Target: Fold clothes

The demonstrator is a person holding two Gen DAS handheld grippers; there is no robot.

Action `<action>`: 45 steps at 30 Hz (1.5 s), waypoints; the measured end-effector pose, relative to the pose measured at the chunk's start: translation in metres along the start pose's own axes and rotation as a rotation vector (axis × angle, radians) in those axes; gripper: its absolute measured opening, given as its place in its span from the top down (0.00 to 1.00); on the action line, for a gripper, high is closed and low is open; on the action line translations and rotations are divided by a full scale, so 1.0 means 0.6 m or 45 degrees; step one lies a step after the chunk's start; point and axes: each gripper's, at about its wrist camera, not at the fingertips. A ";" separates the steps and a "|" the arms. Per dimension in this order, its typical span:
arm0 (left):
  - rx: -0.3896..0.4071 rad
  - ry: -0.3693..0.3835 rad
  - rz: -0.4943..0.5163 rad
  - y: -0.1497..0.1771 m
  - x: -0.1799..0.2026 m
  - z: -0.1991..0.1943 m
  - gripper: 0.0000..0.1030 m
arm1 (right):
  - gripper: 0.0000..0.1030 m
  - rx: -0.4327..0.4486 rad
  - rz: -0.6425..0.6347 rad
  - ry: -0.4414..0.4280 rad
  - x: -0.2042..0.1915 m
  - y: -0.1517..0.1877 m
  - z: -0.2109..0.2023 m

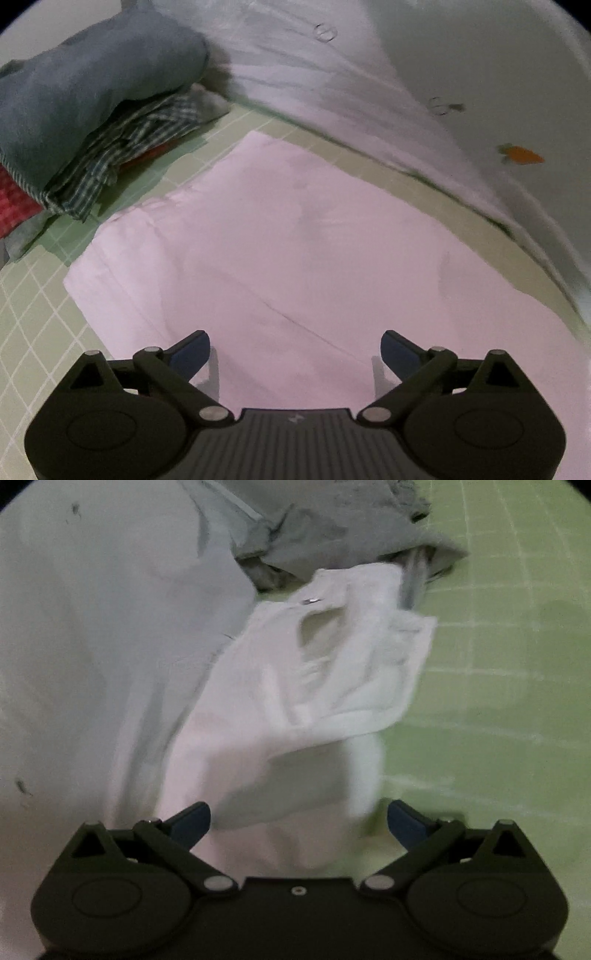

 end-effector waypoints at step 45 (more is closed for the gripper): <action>-0.173 0.349 -0.268 0.000 -0.258 0.051 1.00 | 0.89 -0.503 -0.136 0.070 -0.127 0.252 -0.093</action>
Point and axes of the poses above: each gripper's, at about its wrist camera, not at the fingertips, and z roughly the way its jaws point, x to its right, y to its underside, and after that the axes turned 10 degrees about -y, right-handed
